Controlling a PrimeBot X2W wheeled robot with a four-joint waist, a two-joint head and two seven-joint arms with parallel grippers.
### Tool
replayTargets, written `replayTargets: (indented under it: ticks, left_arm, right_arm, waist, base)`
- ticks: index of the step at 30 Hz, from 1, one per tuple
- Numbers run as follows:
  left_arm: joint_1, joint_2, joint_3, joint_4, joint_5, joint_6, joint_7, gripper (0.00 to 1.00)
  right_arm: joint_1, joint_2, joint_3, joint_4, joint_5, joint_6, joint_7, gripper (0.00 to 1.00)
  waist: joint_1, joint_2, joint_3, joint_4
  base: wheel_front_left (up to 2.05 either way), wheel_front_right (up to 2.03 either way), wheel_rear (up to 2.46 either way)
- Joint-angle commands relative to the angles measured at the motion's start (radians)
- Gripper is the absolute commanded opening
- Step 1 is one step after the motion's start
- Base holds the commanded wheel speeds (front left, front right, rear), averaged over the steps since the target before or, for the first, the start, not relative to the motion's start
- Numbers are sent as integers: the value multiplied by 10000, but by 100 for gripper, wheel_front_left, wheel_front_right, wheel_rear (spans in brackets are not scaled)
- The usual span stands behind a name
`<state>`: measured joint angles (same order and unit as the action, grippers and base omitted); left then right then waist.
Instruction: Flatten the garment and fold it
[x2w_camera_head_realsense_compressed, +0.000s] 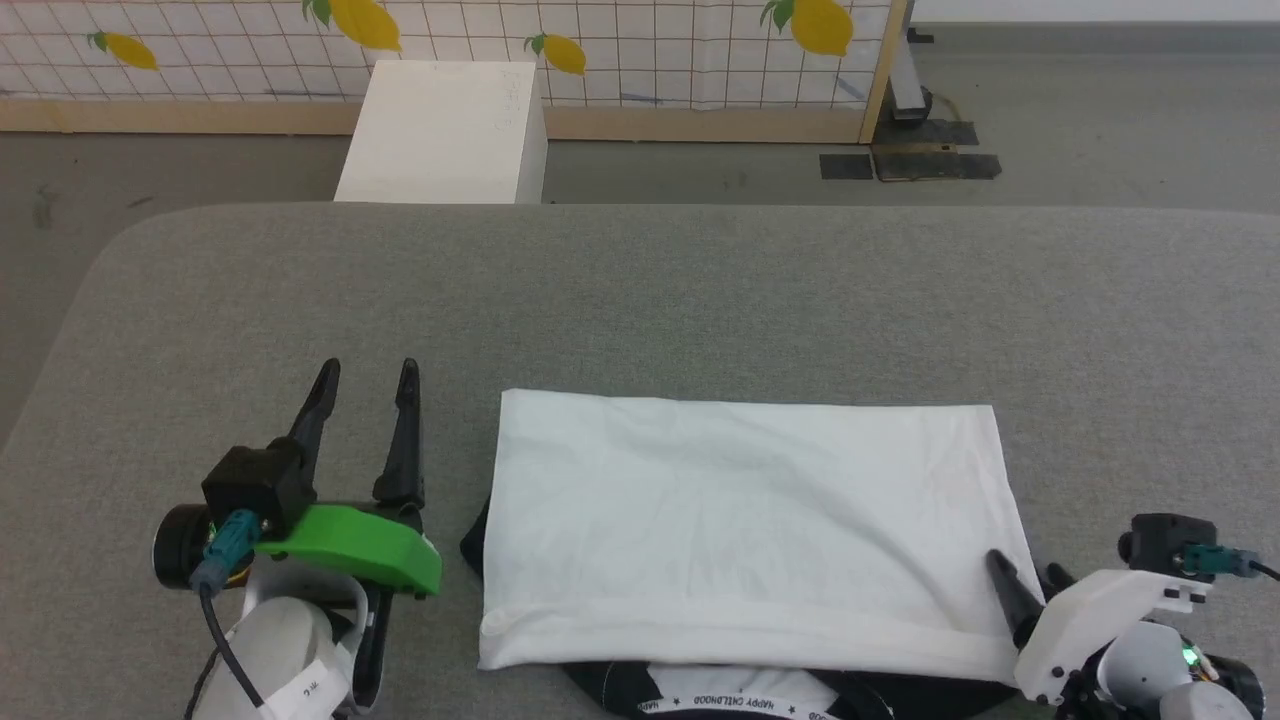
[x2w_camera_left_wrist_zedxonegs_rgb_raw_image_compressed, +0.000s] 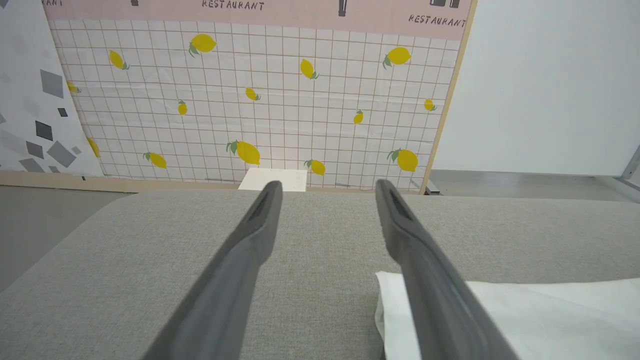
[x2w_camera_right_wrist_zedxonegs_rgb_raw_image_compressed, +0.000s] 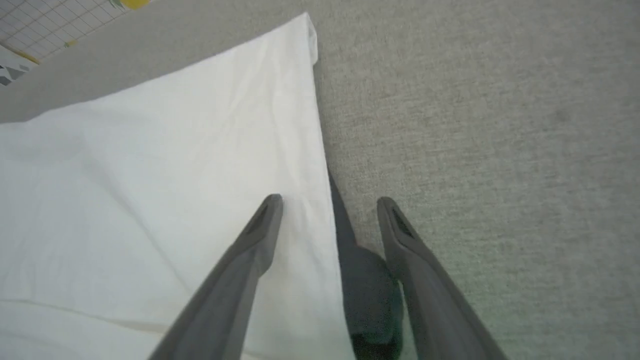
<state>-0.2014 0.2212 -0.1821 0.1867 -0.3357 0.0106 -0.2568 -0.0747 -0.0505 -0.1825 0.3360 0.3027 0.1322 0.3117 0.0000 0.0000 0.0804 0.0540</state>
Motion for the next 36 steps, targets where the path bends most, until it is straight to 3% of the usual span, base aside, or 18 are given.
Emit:
replayTargets:
  ticks: [1, 6, 8, 9, 10, 19, 26, 31, 36]
  left_arm:
    - [-167, -107, 110, 71, 127, -132, -48, 100]
    - [-69, -375, 485, 342, 399, -412, -48, 100]
    - [-7, -446, 625, 398, 494, -493, -48, 100]
    - [19, -479, 688, 417, 527, -521, -48, 100]
    - [48, -520, 766, 428, 566, -556, -48, 100]
    - [154, -766, 1059, 666, 812, -860, -49, 100]
    - [229, -887, 1264, 753, 907, -996, -49, 100]
    - [289, -946, 1338, 839, 965, -1081, -49, 100]
    - [322, -977, 1364, 916, 1028, -1160, -49, 100]
  right_arm:
    - [-208, 2, 48, 265, -2, -15, 230, 100]
    - [-255, 2, 678, 707, -194, -15, 1479, 100]
    - [-219, 2, 856, 537, -176, -15, 1716, 34]
    - [-209, 2, 874, 434, -195, -15, 1718, 34]
    - [-193, 3, 866, 331, -259, -15, 1724, 0]
    - [-50, 3, -453, -218, -1081, -15, 1128, 0]
    - [249, 3, -1923, -1049, -2874, -15, 872, 0]
    - [540, 3, -1566, -2029, -3008, -15, 1040, 0]
    - [1015, 3, 43, -4068, -2418, -15, 1634, 0]
  waist:
    - [0, 0, -13, -7]
    - [0, 0, -55, -80]
    - [0, 0, -64, -131]
    - [0, 0, -65, -154]
    - [0, 0, -70, -183]
    - [0, 0, -102, -280]
    - [0, 0, -38, -327]
    - [0, 0, -48, -337]
    - [0, 0, -135, -291]
  base:
    - [0, 0, 0]
    - [0, 0, 0]
    - [0, 0, 0]
    - [0, 0, 0]
    - [0, 0, 0]
    - [0, 0, 0]
    - [0, 0, 0]
    - [0, 0, 0]
    - [0, 0, 0]
